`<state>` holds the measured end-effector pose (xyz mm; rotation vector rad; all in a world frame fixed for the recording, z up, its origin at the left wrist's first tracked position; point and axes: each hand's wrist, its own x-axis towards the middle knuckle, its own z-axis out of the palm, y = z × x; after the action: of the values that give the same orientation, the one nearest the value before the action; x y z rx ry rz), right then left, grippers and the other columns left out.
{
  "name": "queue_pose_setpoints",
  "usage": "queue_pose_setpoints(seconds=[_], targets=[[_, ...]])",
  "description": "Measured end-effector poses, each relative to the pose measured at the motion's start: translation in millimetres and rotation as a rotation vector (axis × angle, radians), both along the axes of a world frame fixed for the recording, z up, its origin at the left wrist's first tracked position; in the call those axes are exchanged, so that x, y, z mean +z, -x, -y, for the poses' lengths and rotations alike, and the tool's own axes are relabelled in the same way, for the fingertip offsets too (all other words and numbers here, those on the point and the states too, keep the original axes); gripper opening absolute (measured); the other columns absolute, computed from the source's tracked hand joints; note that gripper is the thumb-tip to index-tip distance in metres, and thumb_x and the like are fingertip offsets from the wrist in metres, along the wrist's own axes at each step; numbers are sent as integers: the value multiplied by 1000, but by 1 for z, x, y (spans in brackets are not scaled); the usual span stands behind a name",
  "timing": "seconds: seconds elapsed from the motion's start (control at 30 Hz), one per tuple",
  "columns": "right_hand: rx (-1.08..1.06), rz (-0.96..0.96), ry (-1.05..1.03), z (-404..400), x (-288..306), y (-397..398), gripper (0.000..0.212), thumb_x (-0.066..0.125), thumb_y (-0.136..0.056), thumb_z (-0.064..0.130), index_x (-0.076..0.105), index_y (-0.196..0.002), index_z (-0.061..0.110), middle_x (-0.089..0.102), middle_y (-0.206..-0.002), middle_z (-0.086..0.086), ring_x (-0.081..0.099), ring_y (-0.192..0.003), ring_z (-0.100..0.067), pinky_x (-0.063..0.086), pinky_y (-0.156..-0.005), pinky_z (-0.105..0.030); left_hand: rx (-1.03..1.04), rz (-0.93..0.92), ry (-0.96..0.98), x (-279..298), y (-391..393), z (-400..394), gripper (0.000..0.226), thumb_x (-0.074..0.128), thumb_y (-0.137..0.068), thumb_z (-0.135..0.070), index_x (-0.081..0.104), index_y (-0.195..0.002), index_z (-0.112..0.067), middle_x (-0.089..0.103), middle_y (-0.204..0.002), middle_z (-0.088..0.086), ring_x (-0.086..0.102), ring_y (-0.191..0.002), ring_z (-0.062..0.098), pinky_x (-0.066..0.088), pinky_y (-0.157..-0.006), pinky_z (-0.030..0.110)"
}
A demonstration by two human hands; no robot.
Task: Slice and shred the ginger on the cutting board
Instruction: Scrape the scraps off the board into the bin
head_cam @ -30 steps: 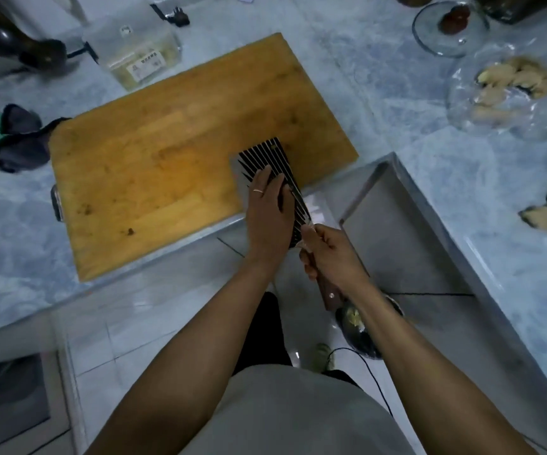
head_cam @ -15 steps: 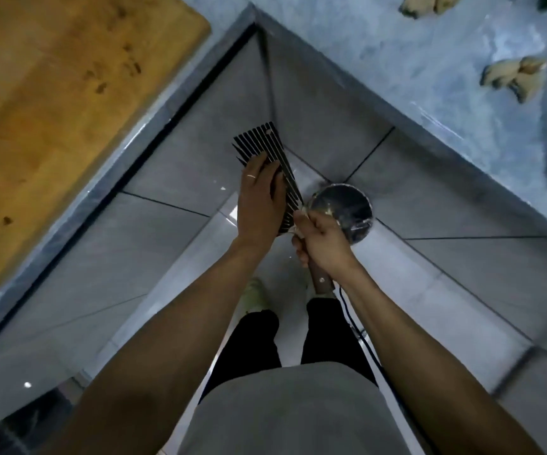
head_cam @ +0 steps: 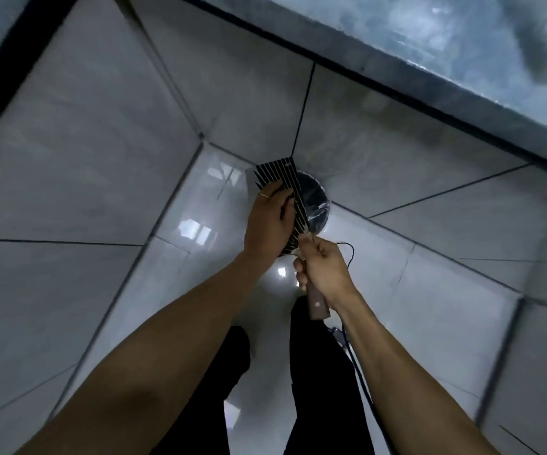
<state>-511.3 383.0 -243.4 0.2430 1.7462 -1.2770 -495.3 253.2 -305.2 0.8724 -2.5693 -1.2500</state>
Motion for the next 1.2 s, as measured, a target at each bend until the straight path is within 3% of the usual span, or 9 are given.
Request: queue_pose_setpoints(seconds=[0.13,0.27,0.47,0.6,0.7,0.87,0.93,1.13,1.2], targets=[[-105,18,-80,-10,-63,17,32,49,-107,29,55,-85,6,54,-57,-8,45,-39,-18,40,-41,-25,-96,16,-62,-68,28,-16,32,52,-96,-20,69,-117,-2,62,-129,16,62,-115,27,51,-95,39],[-183,5,-107,-13,-108,38,35,47,-107,29,56,-83,7,54,-58,-8,45,-39,-17,42,-42,-26,-192,15,-64,-113,58,-17,26,61,-95,-17,71,-113,-1,65,-122,15,66,-102,25,44,-88,23],[-232,20,-146,-17,-148,51,36,45,-108,29,55,-83,5,53,-60,-9,44,-38,-17,41,-41,-25,-388,49,-44,-160,83,-5,31,62,-97,-21,66,-121,-2,64,-123,14,61,-110,25,38,-90,19],[-234,60,-192,-20,-159,52,35,46,-107,28,56,-84,4,53,-59,-8,43,-36,-16,41,-41,-23,-455,260,179,-187,91,15,49,50,-102,-28,44,-146,-7,38,-154,18,30,-144,34,27,-117,38],[-247,77,-207,-20,-156,54,35,45,-107,29,57,-87,4,52,-59,-8,43,-37,-16,42,-41,-23,-454,323,280,-182,86,24,43,50,-101,-18,48,-143,-8,36,-155,17,31,-144,35,31,-116,44],[-264,86,-211,-14,-145,62,34,44,-108,27,56,-86,3,52,-61,-8,43,-38,-15,42,-41,-23,-698,0,397,-174,51,27,53,71,-79,6,59,-130,-1,59,-132,22,59,-116,40,53,-94,53],[-265,81,-214,-14,-142,63,35,44,-108,27,56,-85,4,52,-61,-8,43,-37,-14,41,-40,-22,-873,-87,506,-182,37,29,60,69,-78,4,54,-135,-5,58,-135,18,55,-121,34,49,-100,50],[-226,51,-242,-18,-143,67,34,45,-107,28,57,-90,2,53,-61,-9,44,-35,-14,42,-38,-22,-882,477,623,-180,47,44,87,64,-90,-9,10,-158,-15,15,-165,4,15,-151,27,10,-122,41],[-216,48,-252,-20,-144,66,34,44,-108,28,58,-90,2,53,-61,-9,44,-35,-14,42,-38,-21,-852,488,583,-173,47,44,84,64,-89,-10,16,-158,-16,17,-165,4,17,-150,26,12,-122,39]])
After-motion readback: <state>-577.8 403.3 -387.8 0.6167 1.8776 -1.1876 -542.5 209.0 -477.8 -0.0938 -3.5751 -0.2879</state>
